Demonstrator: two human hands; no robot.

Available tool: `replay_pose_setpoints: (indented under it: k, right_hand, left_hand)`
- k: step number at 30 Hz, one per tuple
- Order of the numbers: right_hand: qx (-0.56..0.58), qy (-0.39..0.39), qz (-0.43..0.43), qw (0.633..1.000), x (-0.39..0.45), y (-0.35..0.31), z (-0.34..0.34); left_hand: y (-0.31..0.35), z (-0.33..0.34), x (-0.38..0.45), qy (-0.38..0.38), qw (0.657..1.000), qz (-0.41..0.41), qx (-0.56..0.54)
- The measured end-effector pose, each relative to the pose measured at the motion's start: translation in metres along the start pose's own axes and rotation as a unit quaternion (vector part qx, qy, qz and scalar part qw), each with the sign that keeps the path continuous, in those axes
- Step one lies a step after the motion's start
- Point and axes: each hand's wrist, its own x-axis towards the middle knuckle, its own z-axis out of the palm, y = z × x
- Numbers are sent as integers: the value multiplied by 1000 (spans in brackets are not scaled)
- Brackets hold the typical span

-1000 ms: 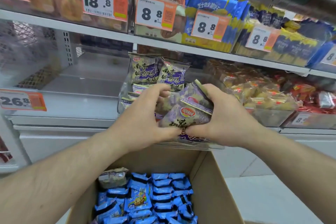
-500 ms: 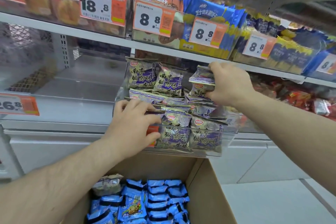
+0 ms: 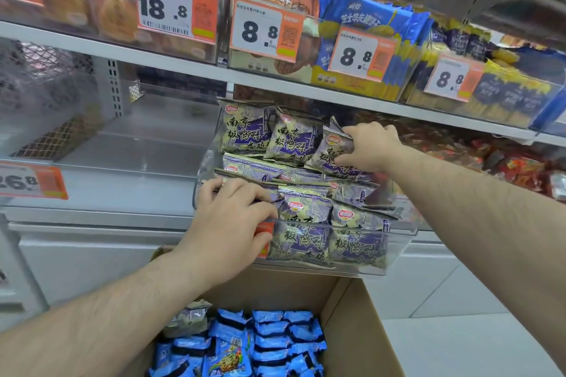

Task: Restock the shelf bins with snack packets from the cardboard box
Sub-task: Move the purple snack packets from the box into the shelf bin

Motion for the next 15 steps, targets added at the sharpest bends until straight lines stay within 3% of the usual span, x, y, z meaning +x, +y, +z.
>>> replay_pose_setpoints:
  k: [2, 6, 8, 13, 15]
  right_hand:
    - [-21, 27, 15, 999, 2, -4, -1]
    - [-37, 187, 28, 981, 1, -18, 10]
    - [-50, 214, 17, 975, 3, -22, 26]
    - [63, 36, 22, 997, 20, -16, 48]
    - [74, 7, 29, 997, 25, -14, 48]
  left_hand:
    - [0, 0, 0, 0, 1000, 3, 3]
    - [0, -1, 0, -2, 1000, 6, 5]
    - [0, 0, -1, -3, 1000, 5, 6]
    - [0, -1, 0, -18, 1000, 0, 4]
    - [1, -1, -1, -20, 1000, -2, 3]
